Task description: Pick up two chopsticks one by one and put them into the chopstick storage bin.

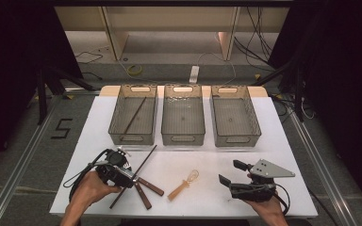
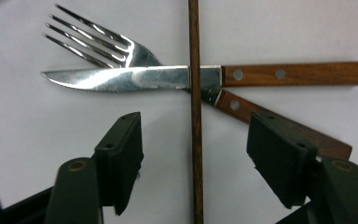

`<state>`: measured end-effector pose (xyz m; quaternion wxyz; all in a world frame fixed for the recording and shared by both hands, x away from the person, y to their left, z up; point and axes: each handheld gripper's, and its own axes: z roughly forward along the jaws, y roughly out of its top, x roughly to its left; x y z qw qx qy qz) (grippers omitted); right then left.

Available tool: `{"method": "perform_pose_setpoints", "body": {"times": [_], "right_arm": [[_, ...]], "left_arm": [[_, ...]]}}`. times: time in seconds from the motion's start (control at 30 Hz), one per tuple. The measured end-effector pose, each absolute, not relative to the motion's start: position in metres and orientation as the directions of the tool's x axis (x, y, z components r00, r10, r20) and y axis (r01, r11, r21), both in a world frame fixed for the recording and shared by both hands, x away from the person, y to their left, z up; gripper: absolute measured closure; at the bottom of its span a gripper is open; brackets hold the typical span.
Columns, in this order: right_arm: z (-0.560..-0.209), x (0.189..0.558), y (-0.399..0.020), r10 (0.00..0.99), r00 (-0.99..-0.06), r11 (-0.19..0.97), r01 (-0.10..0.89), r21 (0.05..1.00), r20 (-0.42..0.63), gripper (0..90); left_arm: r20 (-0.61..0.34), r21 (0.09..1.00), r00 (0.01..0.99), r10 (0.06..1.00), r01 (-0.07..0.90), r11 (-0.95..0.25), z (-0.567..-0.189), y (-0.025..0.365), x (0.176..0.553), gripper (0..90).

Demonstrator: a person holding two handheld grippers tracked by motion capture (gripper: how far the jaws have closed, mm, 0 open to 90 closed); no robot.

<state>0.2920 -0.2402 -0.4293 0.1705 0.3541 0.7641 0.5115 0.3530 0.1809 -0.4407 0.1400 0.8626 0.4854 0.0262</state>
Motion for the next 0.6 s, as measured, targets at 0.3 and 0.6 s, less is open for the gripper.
{"method": "perform_pose_setpoints", "body": {"times": [0.3,0.6], "right_arm": [[-0.429,0.292,-0.24,0.715,-0.692,0.228,0.365,0.903,0.099,25.2],[-0.429,0.291,-0.239,0.714,-0.694,0.237,0.363,0.901,0.092,25.2]], "left_arm": [[-0.102,0.256,0.537,0.838,0.828,-0.499,-0.442,0.183,0.348,46.9],[-0.109,0.24,0.552,0.827,0.822,-0.517,-0.452,0.18,0.347,60.5]]}}
